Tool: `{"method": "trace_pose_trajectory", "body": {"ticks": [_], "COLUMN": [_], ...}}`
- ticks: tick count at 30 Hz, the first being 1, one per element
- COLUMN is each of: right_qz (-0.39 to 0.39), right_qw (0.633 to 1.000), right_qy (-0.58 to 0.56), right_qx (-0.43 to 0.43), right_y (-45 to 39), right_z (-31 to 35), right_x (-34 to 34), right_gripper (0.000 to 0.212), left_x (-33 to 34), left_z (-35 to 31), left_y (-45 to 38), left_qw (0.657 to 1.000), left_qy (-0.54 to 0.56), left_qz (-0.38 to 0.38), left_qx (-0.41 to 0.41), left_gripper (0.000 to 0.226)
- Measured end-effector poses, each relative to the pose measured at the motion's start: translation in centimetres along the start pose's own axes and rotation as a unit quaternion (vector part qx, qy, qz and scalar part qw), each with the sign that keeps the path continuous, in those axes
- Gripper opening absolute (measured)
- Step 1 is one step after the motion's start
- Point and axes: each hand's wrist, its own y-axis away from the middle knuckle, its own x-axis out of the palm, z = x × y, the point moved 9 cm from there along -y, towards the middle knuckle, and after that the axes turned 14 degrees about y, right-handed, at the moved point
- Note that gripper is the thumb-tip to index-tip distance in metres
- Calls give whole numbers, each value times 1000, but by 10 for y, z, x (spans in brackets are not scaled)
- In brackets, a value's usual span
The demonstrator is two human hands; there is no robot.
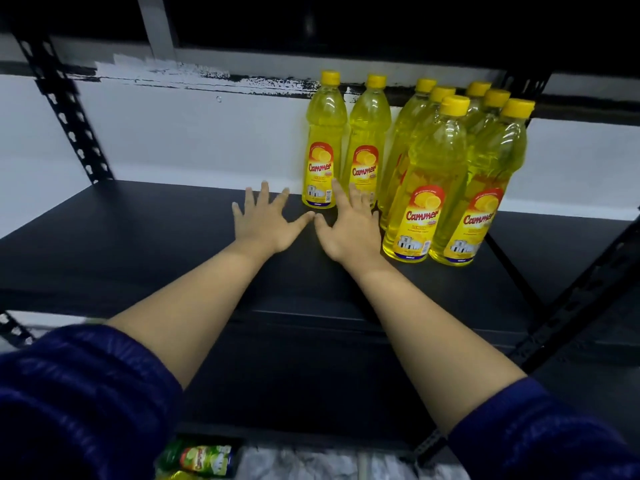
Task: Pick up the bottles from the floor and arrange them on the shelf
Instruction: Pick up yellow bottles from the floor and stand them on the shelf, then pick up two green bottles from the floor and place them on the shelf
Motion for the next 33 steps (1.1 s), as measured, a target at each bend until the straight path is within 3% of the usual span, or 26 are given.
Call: {"method": "trace_pose_trajectory", "body": {"ticks": [8,18,26,33], "right_qz": [121,35,138,236], "right_qw": [980,972,951,922], "right_qy": [130,20,-39,-39], "right_qx": [-96,-231,-273,-305], "right_y": [77,259,411,527], "right_z": [26,62,75,94], "right_x": [3,16,147,276], "right_gripper": [94,84,85,88], "left_x": [-56,-39,45,127], "left_z": [57,175,285,396], "left_y": [135,368,526,627], "left_qw": [998,989,972,950], "left_qy": [-52,-33,0,23], "left_qz": [13,-53,-79,-49], "left_qx": [-34,-131,-221,-309], "left_gripper": [101,100,97,102]}}
